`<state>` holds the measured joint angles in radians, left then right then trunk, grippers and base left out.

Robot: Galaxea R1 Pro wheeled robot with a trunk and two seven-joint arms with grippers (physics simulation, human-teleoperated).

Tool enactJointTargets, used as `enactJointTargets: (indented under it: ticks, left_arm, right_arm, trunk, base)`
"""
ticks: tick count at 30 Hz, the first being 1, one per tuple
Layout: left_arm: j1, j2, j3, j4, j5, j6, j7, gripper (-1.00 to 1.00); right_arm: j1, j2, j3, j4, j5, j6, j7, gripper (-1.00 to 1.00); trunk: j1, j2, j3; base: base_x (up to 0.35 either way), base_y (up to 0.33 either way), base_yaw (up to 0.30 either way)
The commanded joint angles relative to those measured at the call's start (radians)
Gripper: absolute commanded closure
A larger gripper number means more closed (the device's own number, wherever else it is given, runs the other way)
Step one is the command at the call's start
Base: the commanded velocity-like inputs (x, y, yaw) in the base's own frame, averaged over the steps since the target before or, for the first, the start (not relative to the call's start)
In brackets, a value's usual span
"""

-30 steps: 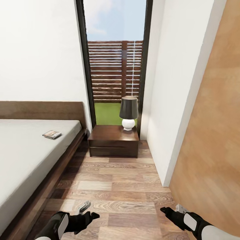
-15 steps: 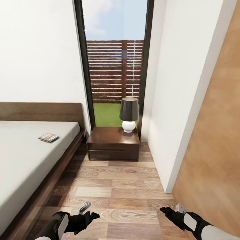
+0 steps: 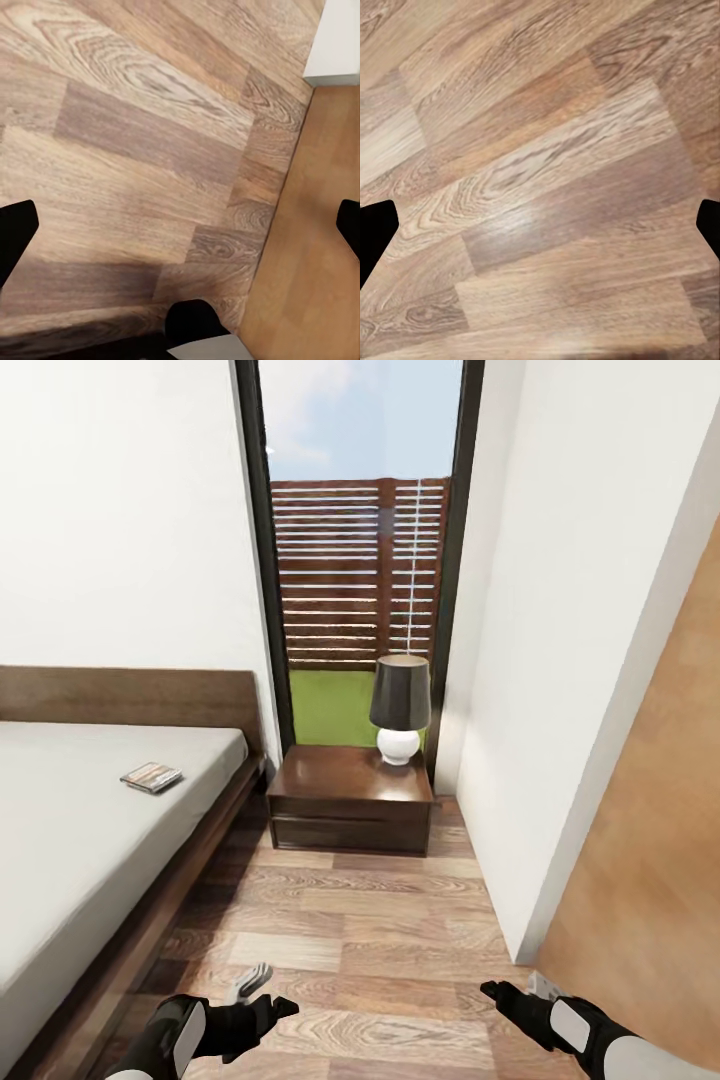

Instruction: In the bedroom, move the book from the bed onto either nightstand, and place the two sandals side by side next to the bed.

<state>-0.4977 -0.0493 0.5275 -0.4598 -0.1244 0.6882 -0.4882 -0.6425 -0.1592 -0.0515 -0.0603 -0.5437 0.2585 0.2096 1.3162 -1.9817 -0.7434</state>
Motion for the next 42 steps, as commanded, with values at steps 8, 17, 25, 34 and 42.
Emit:
enactJointTargets:
  ticks: [8, 17, 25, 34, 42]
  left_arm:
    - [-0.001, -0.001, 0.008, -0.002, -0.011, 0.005, -0.007, -1.0]
    - [-0.001, -0.001, 0.008, -0.002, -0.011, 0.005, -0.007, -1.0]
    - [-0.001, -0.001, 0.008, -0.002, -0.011, 0.005, -0.007, -1.0]
    - [-0.001, -0.001, 0.008, -0.001, -0.011, 0.005, -0.007, -1.0]
    - [-0.001, -0.001, 0.008, -0.001, -0.011, 0.005, -0.007, -1.0]
  right_arm:
    - [0.0, 0.0, -0.005, -0.001, 0.001, 0.005, 0.002, -1.0]
    - [0.0, 0.0, -0.005, -0.001, 0.001, 0.005, 0.002, -1.0]
    - [0.0, 0.0, -0.005, -0.001, 0.001, 0.005, 0.003, -1.0]
    - [0.0, 0.0, -0.005, -0.001, 0.001, 0.005, 0.003, -1.0]
    - [0.0, 0.0, -0.005, -0.001, 0.001, 0.007, 0.003, -1.0]
  trunk:
    - [0.0, 0.0, -0.001]
    - [0.0, 0.0, -0.001]
    - [0.0, 0.0, -0.001]
    - [0.0, 0.0, -0.001]
    - [0.0, 0.0, -0.001]
  base:
    - [0.166, 0.0, 0.118]
    - [0.146, 0.0, 0.118]
    - [0.129, 0.0, 0.105]
    - [0.116, 0.0, 0.091]
    - [0.107, 0.0, 0.033]
